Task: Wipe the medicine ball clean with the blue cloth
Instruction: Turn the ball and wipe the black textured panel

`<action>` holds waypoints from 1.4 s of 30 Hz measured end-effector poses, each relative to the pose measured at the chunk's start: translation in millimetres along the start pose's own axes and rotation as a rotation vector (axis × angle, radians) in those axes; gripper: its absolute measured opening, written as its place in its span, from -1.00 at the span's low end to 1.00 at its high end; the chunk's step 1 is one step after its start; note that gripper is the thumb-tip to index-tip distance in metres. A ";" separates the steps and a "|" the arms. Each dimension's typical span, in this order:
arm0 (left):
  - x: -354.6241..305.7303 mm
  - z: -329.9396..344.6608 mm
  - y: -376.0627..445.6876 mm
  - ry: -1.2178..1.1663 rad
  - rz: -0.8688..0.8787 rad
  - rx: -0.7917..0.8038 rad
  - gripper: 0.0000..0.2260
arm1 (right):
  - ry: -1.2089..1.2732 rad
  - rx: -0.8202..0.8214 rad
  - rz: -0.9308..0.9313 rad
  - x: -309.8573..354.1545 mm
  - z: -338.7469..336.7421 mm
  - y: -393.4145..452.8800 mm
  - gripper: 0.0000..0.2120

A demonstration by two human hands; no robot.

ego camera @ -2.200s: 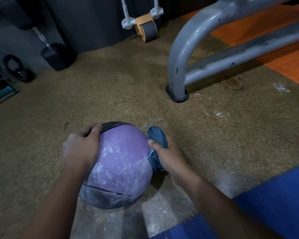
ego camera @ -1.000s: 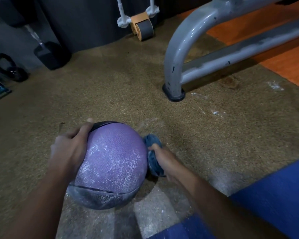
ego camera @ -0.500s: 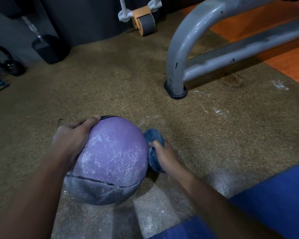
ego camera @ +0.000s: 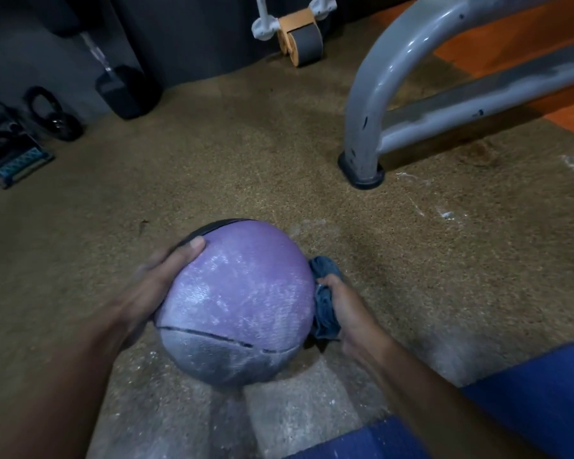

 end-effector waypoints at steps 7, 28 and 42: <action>53.2 23.2 -28.0 -0.385 -0.254 0.019 -0.46 | -0.437 -0.128 -0.263 29.2 -41.8 -42.6 -0.57; -17.0 34.8 -44.1 0.336 0.215 -0.362 -0.66 | -0.966 -0.302 -0.925 67.4 7.4 -140.3 -0.40; -5.9 31.1 -41.2 0.160 0.237 -0.303 -0.66 | -0.615 -0.316 -0.723 35.3 -25.3 -117.6 -0.50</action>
Point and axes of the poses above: each hand's wrist, its own y-axis towards the middle knuckle, its own z-axis out of the palm, x = y × z, the point moved 7 cm from there along y, towards the middle knuckle, and after that the axes turned 12 degrees about -y, right-handed, at the moved point
